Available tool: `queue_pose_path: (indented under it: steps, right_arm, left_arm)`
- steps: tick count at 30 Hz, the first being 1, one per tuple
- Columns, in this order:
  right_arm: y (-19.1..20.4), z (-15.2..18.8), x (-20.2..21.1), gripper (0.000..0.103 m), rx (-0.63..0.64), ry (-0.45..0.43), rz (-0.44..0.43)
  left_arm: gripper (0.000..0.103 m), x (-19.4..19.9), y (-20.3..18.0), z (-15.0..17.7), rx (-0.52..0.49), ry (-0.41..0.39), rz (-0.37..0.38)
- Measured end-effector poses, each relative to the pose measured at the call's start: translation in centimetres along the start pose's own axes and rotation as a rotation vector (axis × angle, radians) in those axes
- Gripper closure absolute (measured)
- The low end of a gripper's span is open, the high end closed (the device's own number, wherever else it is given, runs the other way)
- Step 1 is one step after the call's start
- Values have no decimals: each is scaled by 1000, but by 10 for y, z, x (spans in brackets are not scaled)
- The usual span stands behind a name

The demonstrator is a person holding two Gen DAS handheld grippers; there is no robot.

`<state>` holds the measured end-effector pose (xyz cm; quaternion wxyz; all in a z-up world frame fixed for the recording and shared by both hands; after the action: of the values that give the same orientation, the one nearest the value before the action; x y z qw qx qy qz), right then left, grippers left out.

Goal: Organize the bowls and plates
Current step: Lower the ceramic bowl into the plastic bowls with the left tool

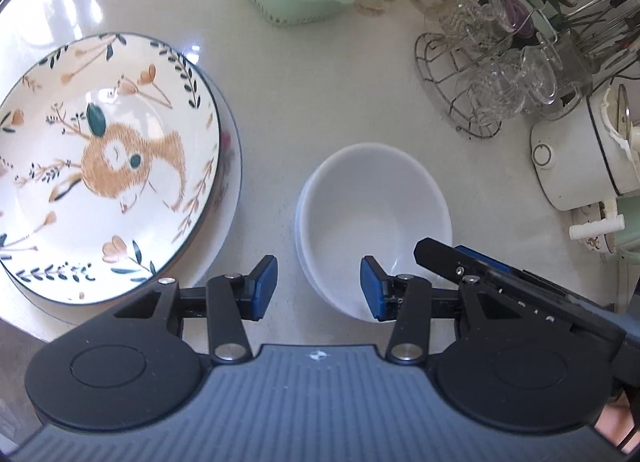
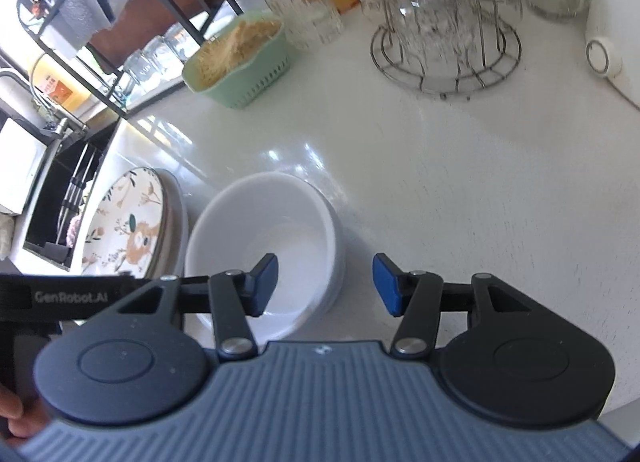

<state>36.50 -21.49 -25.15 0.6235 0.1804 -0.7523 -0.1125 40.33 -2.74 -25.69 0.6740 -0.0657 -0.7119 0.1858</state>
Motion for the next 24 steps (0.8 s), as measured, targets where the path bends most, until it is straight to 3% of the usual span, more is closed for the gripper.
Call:
queue_pose_path:
  steps: [5, 10, 15, 24]
  right_arm:
    - [-1, -3, -6, 64, 2, 32, -20]
    - [2, -5, -15, 69, 30, 62, -23]
    - [6, 1, -27, 76, 52, 83, -14]
    - [5, 3, -22, 80, 2, 64, 6]
  left_arm:
    - [56, -9, 7, 2, 70, 8, 41]
    - [62, -17, 11, 0, 110, 1, 64]
    - [78, -30, 10, 0, 119, 19, 62]
    - [78, -26, 11, -1, 132, 36, 110]
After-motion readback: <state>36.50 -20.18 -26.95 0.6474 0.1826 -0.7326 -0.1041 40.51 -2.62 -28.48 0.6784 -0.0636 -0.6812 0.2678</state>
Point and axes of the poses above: each gripper's, at about its wrist camera, not at the fingertips, and x roughly against the way its jaws point, y to its left, z to its underside, the point moved 8 cm from there along -x, roughly the way its jaws point, and after that the axes turned 13 degrees about y, right-handed, at the moved point
